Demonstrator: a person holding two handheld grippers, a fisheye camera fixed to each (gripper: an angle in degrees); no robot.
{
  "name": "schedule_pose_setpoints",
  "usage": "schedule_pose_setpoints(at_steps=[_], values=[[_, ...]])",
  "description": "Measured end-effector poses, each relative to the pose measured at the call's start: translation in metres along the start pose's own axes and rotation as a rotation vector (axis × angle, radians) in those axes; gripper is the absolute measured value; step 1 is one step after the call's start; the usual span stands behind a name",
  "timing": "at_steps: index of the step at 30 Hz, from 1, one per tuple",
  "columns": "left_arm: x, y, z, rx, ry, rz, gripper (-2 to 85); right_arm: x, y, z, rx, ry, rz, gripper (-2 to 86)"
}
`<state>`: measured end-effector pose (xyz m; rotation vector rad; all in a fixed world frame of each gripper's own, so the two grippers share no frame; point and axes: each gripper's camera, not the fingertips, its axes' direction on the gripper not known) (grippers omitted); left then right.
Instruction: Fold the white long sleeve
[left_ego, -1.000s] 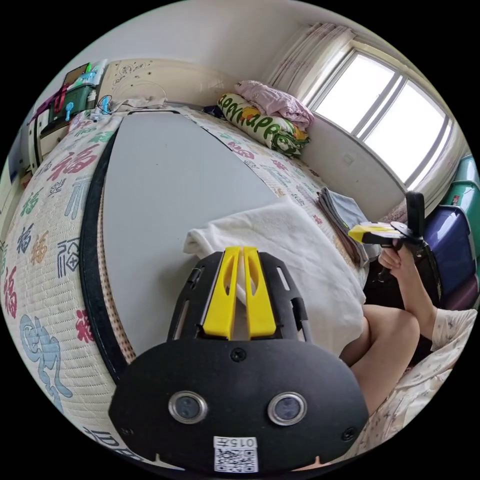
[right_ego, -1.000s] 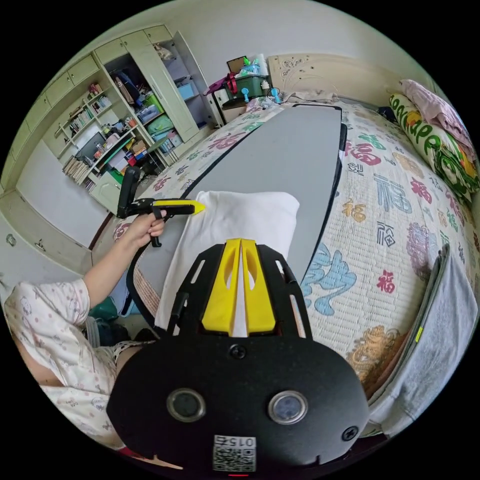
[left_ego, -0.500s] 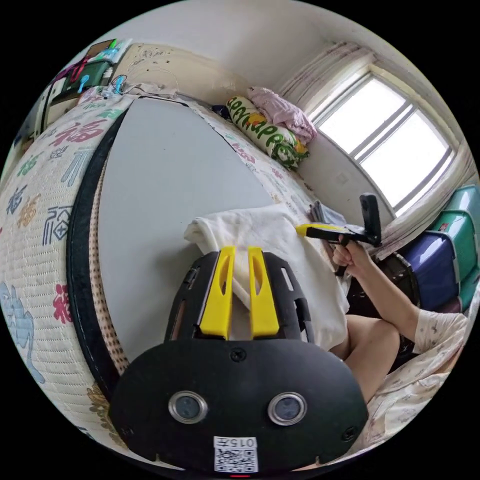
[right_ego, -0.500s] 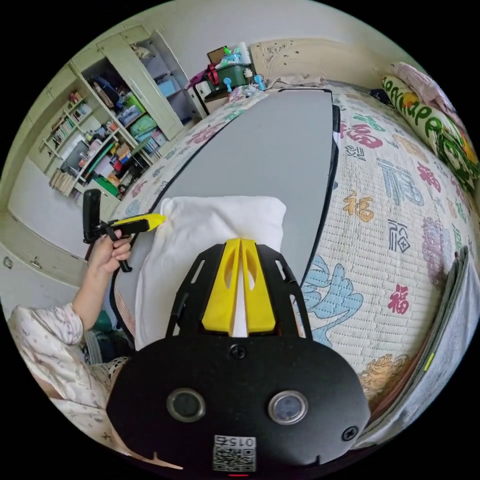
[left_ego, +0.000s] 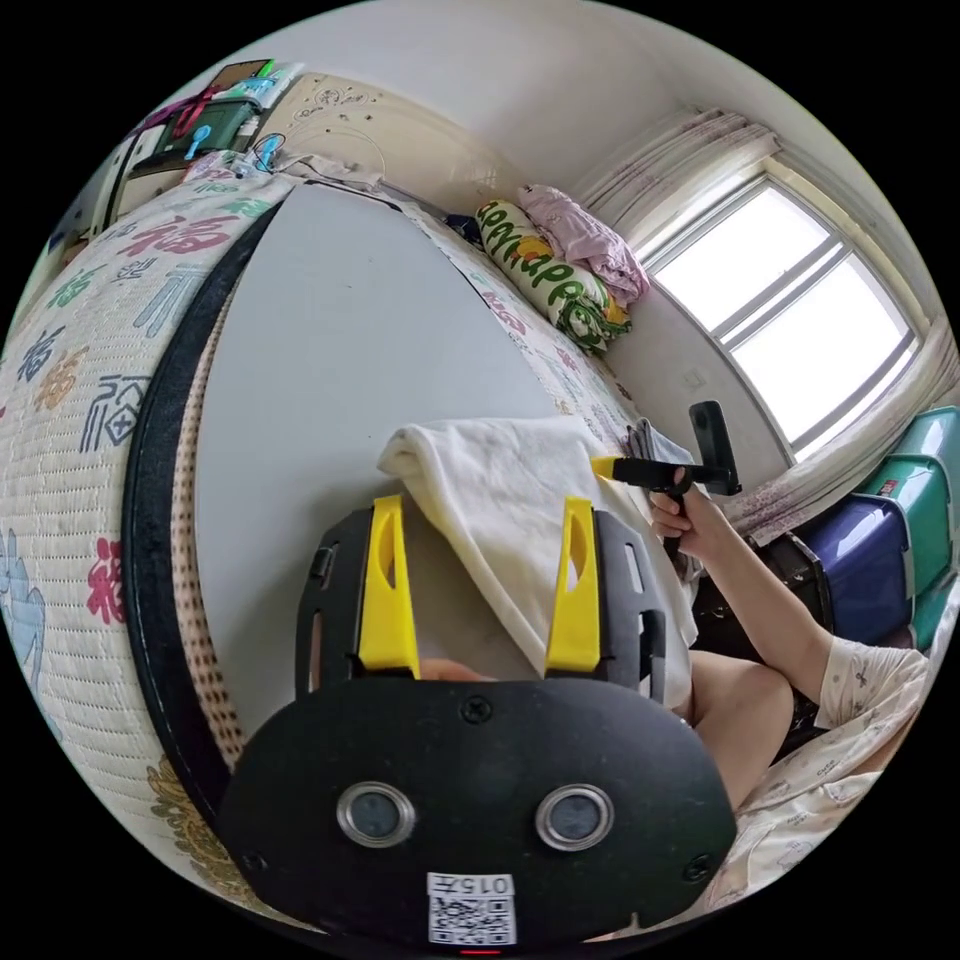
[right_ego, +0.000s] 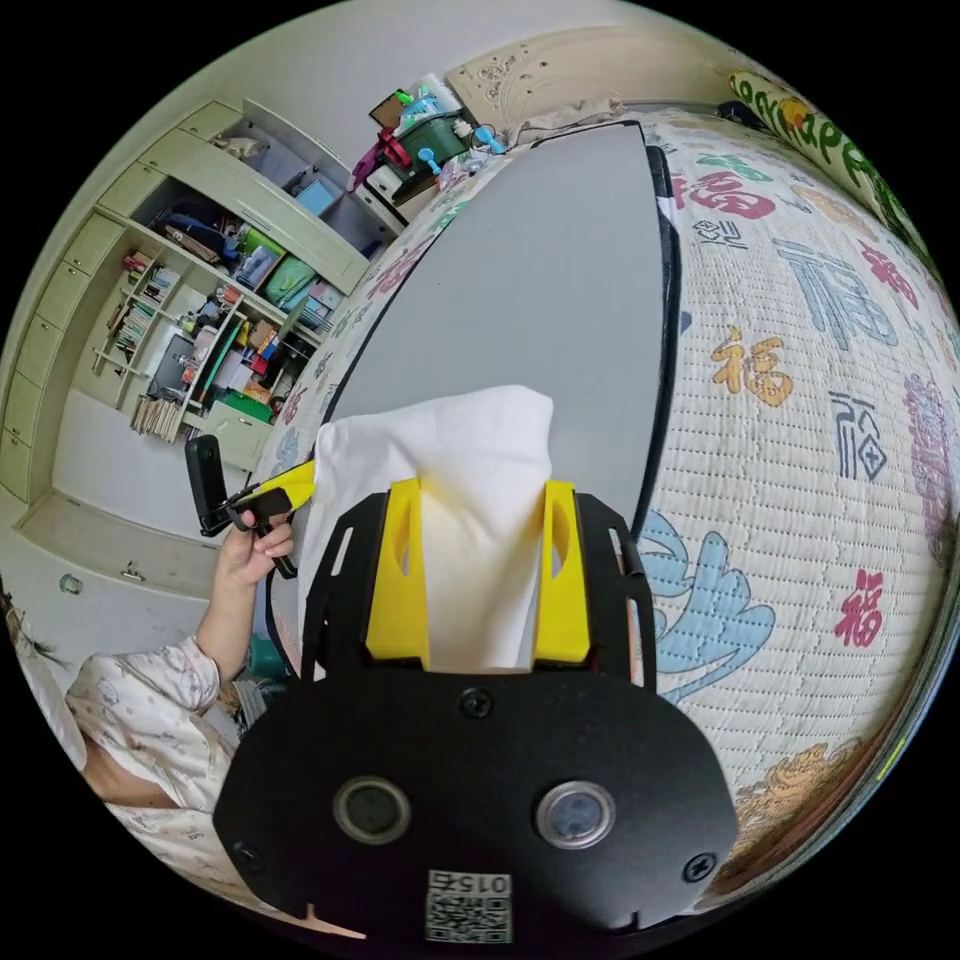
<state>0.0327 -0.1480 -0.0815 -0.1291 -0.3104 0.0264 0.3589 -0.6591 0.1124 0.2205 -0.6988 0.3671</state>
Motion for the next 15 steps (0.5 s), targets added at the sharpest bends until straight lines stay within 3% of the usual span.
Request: schedule_pose_setpoints(at_steps=[7,11,15], values=[[-0.008,0.022,-0.008,0.034,0.026,-0.097,14.4,0.073,0.026,-0.045,0.027,-0.112,0.094,13.4],[-0.012,0.041,-0.007,0.010,0.135,-0.185,10.5,0.111,0.067,-0.077,0.070,-0.131,0.087,11.9],[0.035,0.074,-0.044,0.157,0.232,-0.092,8.5,0.147,0.132,-0.134,0.176,-0.203,0.050,11.1]])
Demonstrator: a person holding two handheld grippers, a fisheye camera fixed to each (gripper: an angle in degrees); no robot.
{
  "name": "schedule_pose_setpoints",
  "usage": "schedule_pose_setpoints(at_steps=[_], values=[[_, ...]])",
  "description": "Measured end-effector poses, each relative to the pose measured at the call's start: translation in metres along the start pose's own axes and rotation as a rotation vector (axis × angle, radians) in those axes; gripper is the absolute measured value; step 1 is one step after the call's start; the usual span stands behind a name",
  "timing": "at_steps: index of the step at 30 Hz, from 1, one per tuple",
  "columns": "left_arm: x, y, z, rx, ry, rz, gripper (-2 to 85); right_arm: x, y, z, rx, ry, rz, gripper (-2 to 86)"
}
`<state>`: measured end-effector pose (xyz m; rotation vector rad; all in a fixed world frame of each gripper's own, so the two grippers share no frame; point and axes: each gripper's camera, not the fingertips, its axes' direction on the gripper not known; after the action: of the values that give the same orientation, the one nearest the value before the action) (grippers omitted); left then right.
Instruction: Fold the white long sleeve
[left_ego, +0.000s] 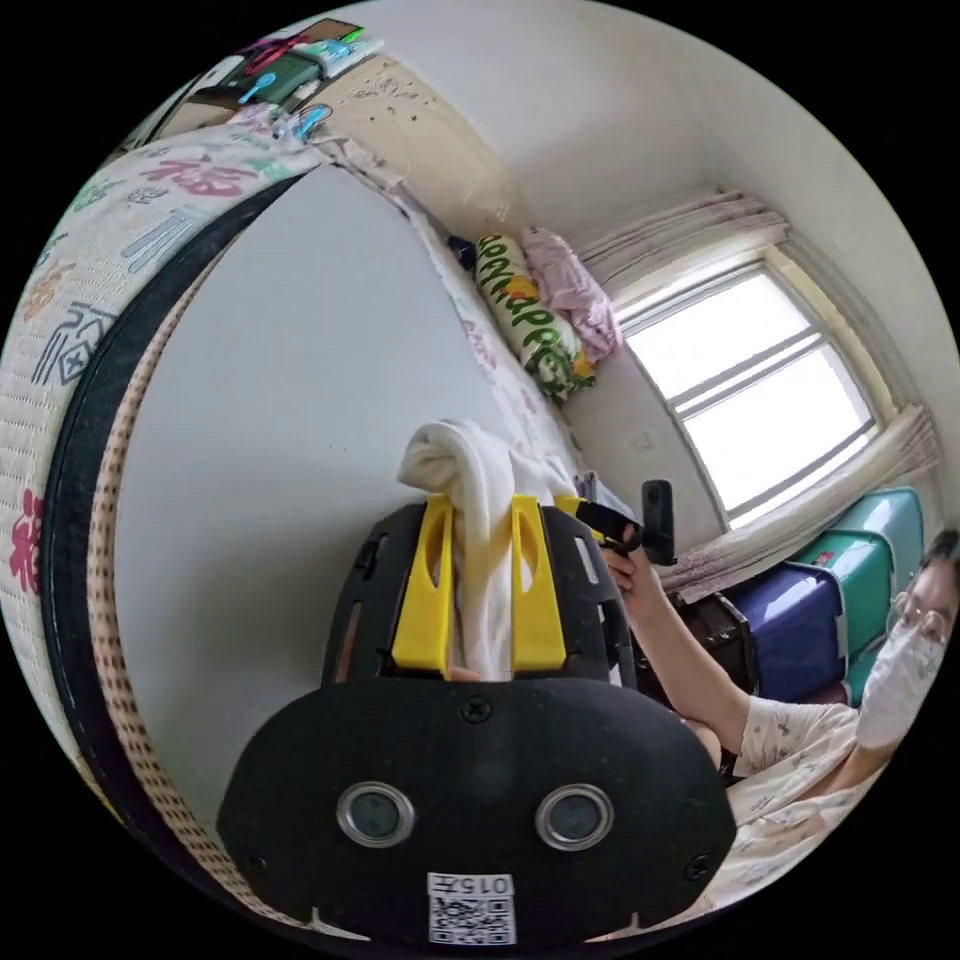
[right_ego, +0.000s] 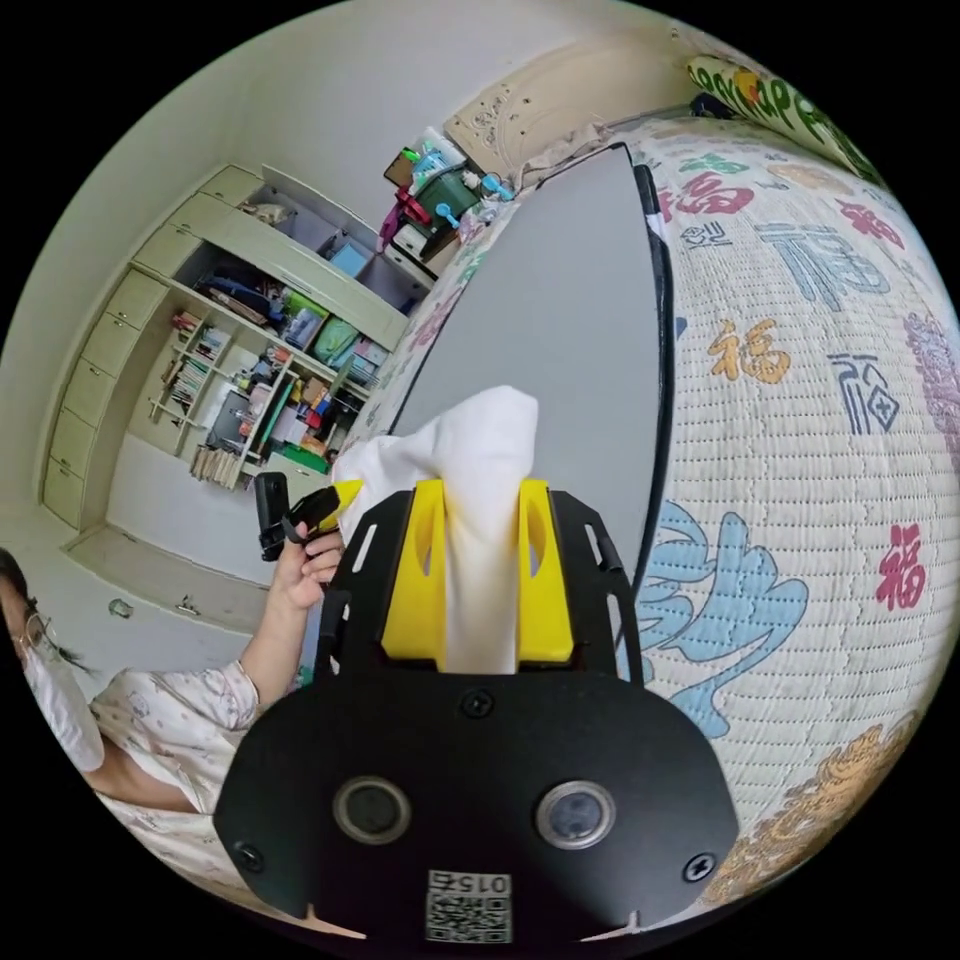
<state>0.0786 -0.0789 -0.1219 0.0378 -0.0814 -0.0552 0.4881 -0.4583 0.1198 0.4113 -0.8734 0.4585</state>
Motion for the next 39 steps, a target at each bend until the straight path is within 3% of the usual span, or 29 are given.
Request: schedule_pose_setpoints(at_steps=[12,24,31,39], values=[[0.198,0.125,-0.117,0.230,-0.105,0.340,8.0,0.077,0.212,-0.215,0.295,-0.266,-0.301,11.0],[0.287,0.271,-0.254,0.418,-0.172,0.519,7.8,0.179,0.443,-0.292,0.286,-0.427,-0.546,11.0],[0.308,0.375,-0.395,0.565,-0.271,0.580,7.7,0.169,0.571,-0.261,0.157,-0.483,-0.743,11.0],[0.320,0.542,-0.547,0.531,-0.550,0.600,7.9,0.181,0.755,-0.081,-0.209,-0.668,-0.920,11.0]])
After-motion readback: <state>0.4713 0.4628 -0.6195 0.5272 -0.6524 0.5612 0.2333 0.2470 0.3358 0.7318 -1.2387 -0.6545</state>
